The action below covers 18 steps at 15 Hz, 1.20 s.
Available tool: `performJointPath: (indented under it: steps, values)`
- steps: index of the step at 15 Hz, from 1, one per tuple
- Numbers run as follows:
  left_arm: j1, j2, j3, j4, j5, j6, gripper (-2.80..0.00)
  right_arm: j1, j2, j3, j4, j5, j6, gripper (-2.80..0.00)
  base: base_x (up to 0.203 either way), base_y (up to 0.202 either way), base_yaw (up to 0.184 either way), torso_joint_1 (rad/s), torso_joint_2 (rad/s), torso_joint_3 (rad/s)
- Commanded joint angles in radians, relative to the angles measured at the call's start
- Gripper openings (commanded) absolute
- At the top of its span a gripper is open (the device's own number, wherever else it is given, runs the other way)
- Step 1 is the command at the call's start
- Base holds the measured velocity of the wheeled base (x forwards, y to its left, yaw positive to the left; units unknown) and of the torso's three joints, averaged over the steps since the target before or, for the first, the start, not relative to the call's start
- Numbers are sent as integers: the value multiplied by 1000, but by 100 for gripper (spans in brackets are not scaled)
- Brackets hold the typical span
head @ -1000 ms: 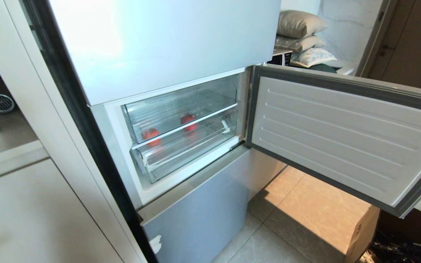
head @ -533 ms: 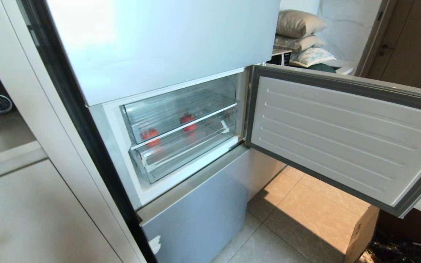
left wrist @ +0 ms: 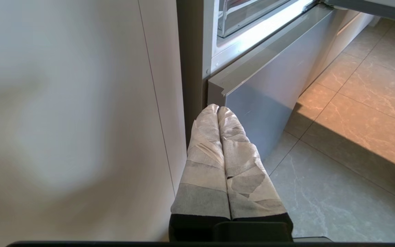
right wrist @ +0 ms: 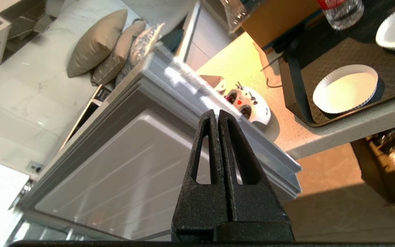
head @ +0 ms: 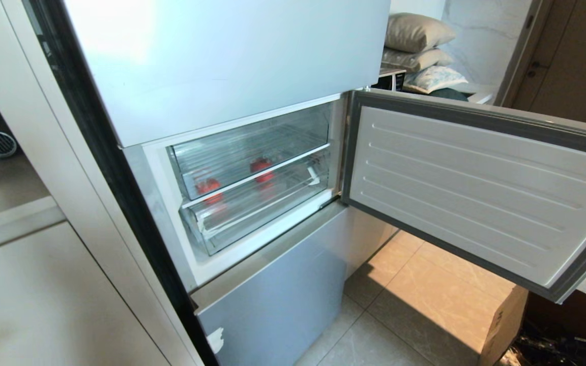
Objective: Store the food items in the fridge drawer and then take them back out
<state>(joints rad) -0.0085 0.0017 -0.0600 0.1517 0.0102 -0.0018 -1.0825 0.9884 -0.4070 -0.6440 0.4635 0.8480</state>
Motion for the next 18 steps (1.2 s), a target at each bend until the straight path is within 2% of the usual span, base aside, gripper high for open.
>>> performJointPath:
  steps: [1,4,7,11,12,14,18]
  values:
    - [-1,0,0,1,1,-1,-280,-39,242,-26,-87,33,16,-280,0,0,0,0,0,0]
    - [-1,0,0,2,1,0,-280,-45,461,-103,-193,40,31,-280,0,0,0,0,0,0]
    - [0,0,0,0,1,0,-280,-36,637,-290,-231,46,80,-280,0,0,0,0,0,0]
    - [1,0,0,1,1,-1,-280,46,829,-489,-236,62,127,-280,0,0,0,0,0,0]
    - [1,0,0,0,1,0,-280,80,858,-515,-233,91,130,-280,0,0,0,0,0,0]
    - [1,0,0,0,1,-1,-280,131,887,-530,-230,209,167,-280,0,0,0,0,0,0]
    - [1,0,0,0,1,-1,-280,202,916,-590,-226,298,290,-280,0,0,0,0,0,0]
